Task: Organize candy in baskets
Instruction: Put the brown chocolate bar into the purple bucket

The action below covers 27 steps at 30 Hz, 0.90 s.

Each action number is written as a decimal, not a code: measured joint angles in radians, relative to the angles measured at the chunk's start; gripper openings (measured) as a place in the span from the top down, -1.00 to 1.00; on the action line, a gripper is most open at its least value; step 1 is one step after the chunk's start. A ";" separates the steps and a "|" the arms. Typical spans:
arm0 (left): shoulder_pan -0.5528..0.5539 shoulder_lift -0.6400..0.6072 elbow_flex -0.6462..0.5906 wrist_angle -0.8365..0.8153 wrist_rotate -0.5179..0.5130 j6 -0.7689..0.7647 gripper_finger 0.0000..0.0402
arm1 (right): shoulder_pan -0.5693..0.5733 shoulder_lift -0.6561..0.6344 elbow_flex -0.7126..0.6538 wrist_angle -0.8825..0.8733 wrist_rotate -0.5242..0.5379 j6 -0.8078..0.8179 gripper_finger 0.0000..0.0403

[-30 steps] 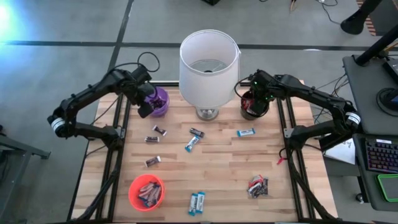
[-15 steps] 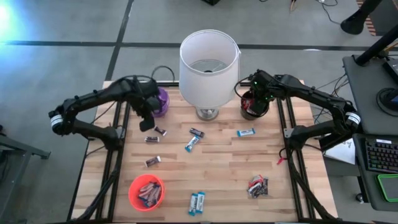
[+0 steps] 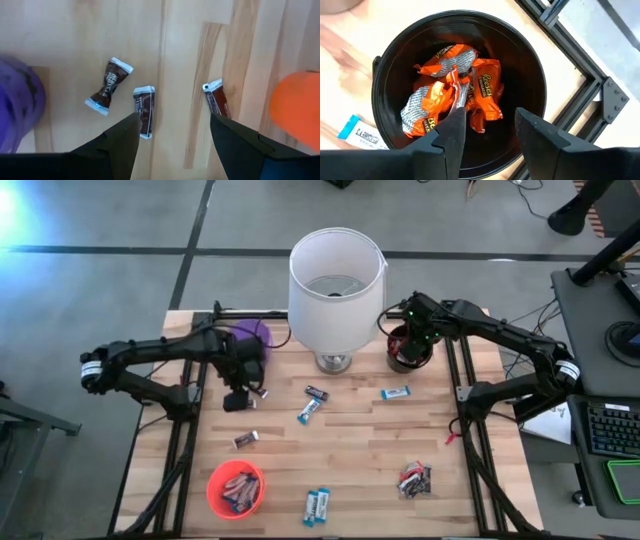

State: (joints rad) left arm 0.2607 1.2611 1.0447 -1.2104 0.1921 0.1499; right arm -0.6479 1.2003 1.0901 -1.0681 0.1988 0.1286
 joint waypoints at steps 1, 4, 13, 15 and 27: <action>0.000 0.001 -0.010 0.011 0.000 0.005 -0.11 | 0.000 0.000 0.000 0.000 -0.005 0.009 0.20; 0.000 0.003 -0.043 0.045 0.000 0.006 -0.11 | 0.000 0.000 0.000 -0.001 -0.041 0.025 0.20; 0.001 0.003 -0.059 0.089 -0.045 0.052 -0.11 | 0.000 0.000 0.000 -0.001 -0.102 0.077 0.20; 0.003 0.003 -0.066 0.098 -0.056 0.073 -0.11 | 0.000 0.000 0.000 -0.001 -0.102 0.092 0.20; 0.003 0.017 -0.129 0.194 -0.060 0.141 -0.11 | 0.000 0.000 0.000 -0.003 -0.147 0.108 0.20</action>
State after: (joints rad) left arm 0.2634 1.2782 0.9157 -1.0166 0.1323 0.2908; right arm -0.6476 1.2003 1.0901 -1.0715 0.0517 0.2370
